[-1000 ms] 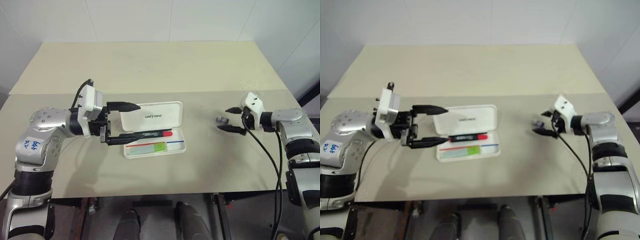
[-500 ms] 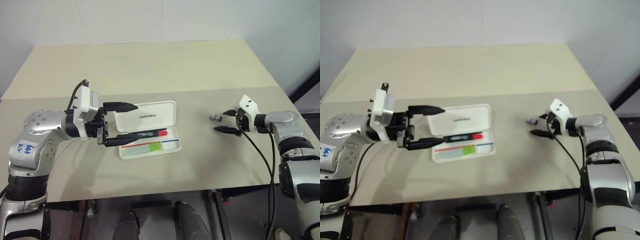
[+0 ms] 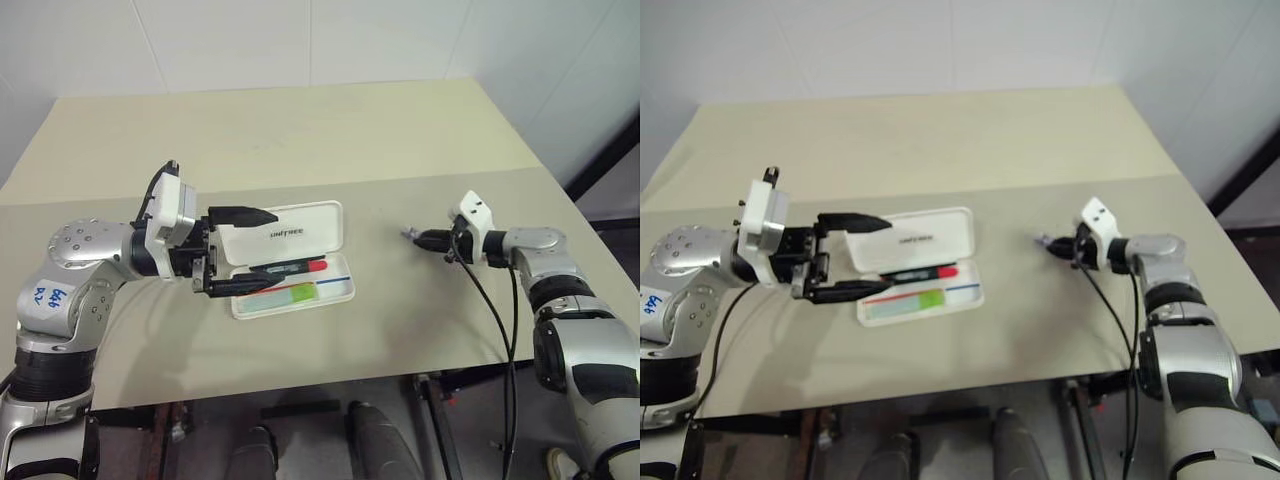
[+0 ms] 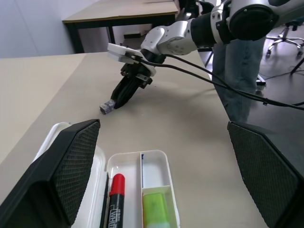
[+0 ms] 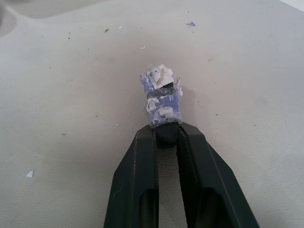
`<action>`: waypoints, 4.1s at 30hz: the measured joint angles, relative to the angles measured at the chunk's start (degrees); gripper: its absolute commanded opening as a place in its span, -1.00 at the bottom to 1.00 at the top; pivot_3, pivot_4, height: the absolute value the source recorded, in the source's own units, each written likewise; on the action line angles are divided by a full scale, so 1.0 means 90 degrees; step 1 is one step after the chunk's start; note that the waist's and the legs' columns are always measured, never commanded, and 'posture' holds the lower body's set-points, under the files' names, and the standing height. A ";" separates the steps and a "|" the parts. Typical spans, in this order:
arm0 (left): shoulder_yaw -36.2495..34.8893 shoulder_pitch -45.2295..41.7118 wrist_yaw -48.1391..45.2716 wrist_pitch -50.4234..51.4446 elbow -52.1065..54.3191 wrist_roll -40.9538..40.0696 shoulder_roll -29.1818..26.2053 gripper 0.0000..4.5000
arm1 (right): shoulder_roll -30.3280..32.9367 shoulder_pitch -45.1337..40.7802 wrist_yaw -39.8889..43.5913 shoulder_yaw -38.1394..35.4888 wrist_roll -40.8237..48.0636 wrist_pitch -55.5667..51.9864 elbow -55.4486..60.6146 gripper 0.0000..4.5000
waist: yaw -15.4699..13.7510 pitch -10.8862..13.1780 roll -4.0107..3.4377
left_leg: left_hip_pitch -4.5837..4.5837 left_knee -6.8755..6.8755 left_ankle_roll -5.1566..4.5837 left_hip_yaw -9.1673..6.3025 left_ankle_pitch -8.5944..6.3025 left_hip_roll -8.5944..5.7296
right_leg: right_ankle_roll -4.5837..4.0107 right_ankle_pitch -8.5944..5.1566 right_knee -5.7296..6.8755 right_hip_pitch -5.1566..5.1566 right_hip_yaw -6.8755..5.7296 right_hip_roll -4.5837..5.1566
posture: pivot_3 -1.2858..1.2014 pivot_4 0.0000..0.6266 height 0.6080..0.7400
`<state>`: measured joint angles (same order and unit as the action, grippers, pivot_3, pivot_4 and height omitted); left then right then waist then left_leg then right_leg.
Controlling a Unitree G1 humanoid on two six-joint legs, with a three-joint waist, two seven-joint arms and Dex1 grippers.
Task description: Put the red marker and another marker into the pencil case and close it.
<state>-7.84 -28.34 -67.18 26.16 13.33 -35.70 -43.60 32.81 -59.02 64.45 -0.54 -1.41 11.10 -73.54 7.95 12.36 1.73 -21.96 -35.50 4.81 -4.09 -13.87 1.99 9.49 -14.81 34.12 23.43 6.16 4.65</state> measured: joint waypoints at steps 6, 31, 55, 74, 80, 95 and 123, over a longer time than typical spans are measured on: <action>-0.0006 0.0041 -0.0129 -0.0134 -0.0041 0.0004 -0.0013 1.00 | 0.0010 0.0132 0.0115 -0.0023 0.0010 0.0171 0.0161 -0.89 | 0.0003 0.0000 0.0000 | 0.0000 0.0004 -0.0001 0.0001 -0.0001 0.0000 | 0.0000 0.0000 -0.0001 0.0001 0.0002 -0.0001 | 0.03 -0.52 1.00; -0.0045 0.0944 -0.0455 -0.0991 -0.0557 0.0381 -0.0260 1.00 | -0.0465 0.2601 0.1670 0.1347 0.1555 -0.2632 0.7053 -0.89 | -0.0390 0.0000 0.0000 | -0.0012 0.0008 0.0001 0.0000 -0.0005 0.0001 | -0.0009 -0.0007 0.0006 0.0021 -0.0002 -0.0001 | 0.03 -0.52 1.00; 0.0004 0.0978 -0.0250 -0.1015 -0.0419 0.0390 -0.0227 1.00 | -0.0481 0.1869 0.1772 0.1625 0.1016 -0.1853 0.5490 -0.89 | -0.0350 0.0000 0.0000 | -0.0014 0.0012 -0.0003 0.0000 -0.0007 0.0001 | -0.0008 -0.0007 0.0001 0.0023 -0.0003 -0.0001 | 0.03 -0.52 1.00; 0.0007 0.0945 -0.0134 -0.1010 -0.0420 0.0392 -0.0217 1.00 | -0.0440 0.1866 0.1631 0.1382 0.1507 -0.2107 0.6443 0.98 | -0.0363 0.0001 -0.0002 | -0.0019 0.0014 -0.0003 -0.0001 -0.0007 0.0001 | -0.0008 -0.0007 0.0002 0.0027 -0.0003 -0.0001 | 0.03 -0.52 1.00; -0.0062 0.0986 -0.0112 -0.1003 -0.0439 0.0390 -0.0235 1.00 | 0.0026 0.2697 0.1348 0.0384 0.2523 -0.2724 0.8075 0.98 | -0.0469 0.0000 0.0001 | -0.0022 0.0019 -0.0003 -0.0001 -0.0010 0.0001 | -0.0008 -0.0008 -0.0012 0.0025 -0.0006 0.0000 | 0.03 -0.52 1.00; -0.0390 0.1074 -0.0281 -0.1055 -0.0846 0.0350 -0.0303 -0.31 | 0.1213 0.4019 0.0846 -0.0806 0.3098 -0.3156 0.8939 1.00 | -0.0511 0.0000 0.0002 | -0.0018 0.0016 -0.0006 0.0006 -0.0009 0.0002 | -0.0076 -0.0044 -0.0020 0.0025 -0.0003 0.0000 | 0.03 -0.52 1.00; -0.0349 -0.0210 0.2121 -0.1705 -0.3327 0.1914 0.0330 -0.98 | 0.1198 0.3955 0.0369 -0.0489 0.3011 -0.2978 0.8972 1.00 | -0.0545 0.0000 0.0002 | -0.0023 0.0003 -0.0007 0.0006 -0.0009 0.0002 | -0.0006 -0.0006 -0.0018 0.0021 -0.0004 0.0000 | 0.03 -0.52 1.00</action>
<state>-10.98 -30.23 -48.10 10.81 -16.61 -18.48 -40.63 43.60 -23.42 67.77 -4.94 25.69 -15.70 7.20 3.05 12.36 1.75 -22.17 -35.47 4.75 -4.04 -13.94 2.00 9.44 -14.86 33.95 23.62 6.12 4.65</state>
